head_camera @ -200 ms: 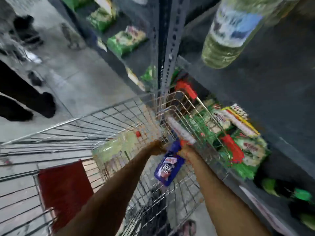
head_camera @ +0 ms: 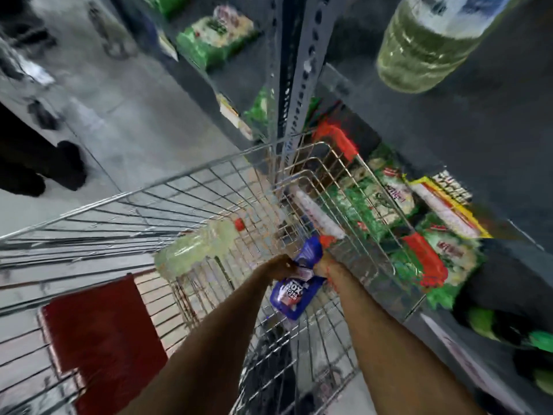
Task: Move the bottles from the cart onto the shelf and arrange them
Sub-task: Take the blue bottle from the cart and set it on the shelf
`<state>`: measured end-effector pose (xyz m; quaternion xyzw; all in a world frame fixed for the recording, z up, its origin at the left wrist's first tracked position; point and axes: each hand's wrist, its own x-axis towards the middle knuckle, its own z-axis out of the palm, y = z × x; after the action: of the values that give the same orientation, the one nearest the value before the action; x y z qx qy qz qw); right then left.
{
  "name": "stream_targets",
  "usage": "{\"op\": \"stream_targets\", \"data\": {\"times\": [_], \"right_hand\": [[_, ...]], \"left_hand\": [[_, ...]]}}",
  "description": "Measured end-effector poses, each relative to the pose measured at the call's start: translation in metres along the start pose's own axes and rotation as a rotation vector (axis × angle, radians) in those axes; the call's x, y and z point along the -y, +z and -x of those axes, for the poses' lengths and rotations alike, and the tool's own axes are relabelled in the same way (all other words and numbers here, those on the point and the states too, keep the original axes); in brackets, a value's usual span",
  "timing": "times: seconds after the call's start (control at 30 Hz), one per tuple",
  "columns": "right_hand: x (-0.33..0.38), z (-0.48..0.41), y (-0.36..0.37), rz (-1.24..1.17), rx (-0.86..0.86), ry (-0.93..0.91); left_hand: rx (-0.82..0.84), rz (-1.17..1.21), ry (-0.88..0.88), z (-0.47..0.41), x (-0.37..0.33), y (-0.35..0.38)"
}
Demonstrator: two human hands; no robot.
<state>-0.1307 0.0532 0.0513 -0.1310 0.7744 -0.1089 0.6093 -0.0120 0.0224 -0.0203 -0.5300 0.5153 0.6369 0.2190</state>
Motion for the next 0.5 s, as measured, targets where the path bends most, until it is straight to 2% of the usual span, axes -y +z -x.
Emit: {"op": "stream_targets", "data": {"times": [0.07,0.17,0.27,0.5], "right_hand": [[-0.009,-0.031,0.003,0.151,0.048,0.021],[-0.020,-0.054,0.001,0.136,0.093,0.102],[-0.007,-0.031,-0.003,0.064,0.077,0.079],[0.022,0.040,-0.045,-0.022,-0.058,-0.391]], "left_hand": [[-0.010,0.042,0.003,0.001,0.000,0.004],[-0.051,0.221,-0.015,0.001,0.007,0.009],[-0.102,0.357,0.044,0.011,0.009,0.009],[-0.325,0.488,0.381,0.096,-0.038,-0.009]]}}
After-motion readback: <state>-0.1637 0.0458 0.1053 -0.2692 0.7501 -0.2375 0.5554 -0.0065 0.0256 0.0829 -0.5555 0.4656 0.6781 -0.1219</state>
